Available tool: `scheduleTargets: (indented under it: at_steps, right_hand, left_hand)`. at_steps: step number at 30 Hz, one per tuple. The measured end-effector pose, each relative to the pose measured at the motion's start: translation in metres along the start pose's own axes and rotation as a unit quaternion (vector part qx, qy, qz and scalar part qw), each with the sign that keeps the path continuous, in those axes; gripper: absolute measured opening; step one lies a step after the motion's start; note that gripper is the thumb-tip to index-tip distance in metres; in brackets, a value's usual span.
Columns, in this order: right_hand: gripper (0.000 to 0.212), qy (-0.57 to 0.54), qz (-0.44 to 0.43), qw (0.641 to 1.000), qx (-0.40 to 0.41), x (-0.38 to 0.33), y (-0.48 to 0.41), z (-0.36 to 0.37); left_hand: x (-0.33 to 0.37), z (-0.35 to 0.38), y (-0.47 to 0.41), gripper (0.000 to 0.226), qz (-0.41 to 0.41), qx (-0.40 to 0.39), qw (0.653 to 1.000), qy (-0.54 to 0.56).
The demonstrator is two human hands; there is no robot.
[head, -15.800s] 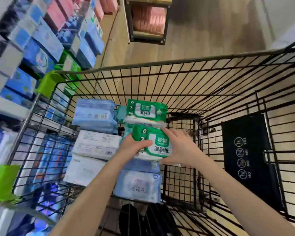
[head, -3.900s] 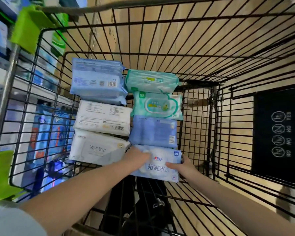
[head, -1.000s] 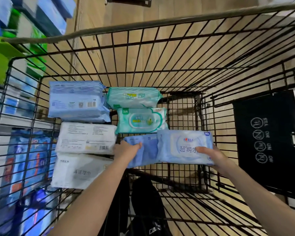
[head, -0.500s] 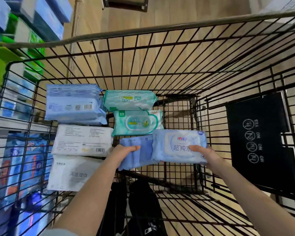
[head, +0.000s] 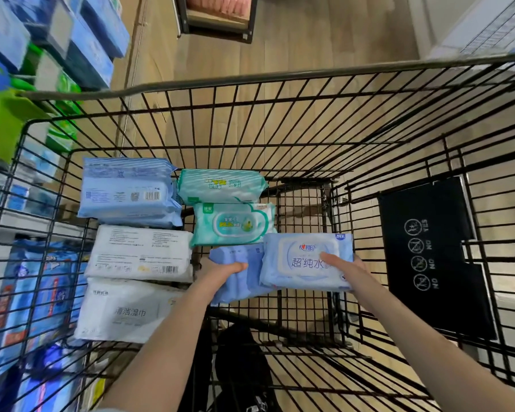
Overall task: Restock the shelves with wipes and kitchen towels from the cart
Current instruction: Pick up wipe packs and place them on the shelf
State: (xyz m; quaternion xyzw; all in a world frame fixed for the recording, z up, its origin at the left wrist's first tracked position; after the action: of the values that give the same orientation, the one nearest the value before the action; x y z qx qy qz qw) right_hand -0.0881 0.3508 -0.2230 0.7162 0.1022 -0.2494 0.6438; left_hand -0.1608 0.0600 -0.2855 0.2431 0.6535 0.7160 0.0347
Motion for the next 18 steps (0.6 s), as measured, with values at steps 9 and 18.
scheduleTargets:
  at_steps: [9,18]
  right_hand:
    - [0.083,0.000,0.014,1.000,0.006,-0.001,0.007,0.005]
    - [0.056,0.048,0.001,0.997,0.056,-0.018,0.020,0.003]
  left_hand:
    - [0.005,0.009,0.004,0.096,0.022,-0.010,1.000,0.005]
    - [0.023,0.015,0.027,0.071,0.064,0.061,0.994,-0.071]
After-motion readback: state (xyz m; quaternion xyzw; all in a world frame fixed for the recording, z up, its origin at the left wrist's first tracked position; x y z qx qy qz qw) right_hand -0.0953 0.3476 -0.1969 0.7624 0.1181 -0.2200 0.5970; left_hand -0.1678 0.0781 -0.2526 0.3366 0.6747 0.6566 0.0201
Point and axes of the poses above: each hand's wrist, its own y-axis away from the middle knuckle, its own z-axis out of the palm, x = y × z, the point moved 6 cm from there along -y, towards the middle knuckle, and after that the axes turned 12 degrees about -x, right-handed, at the moved point
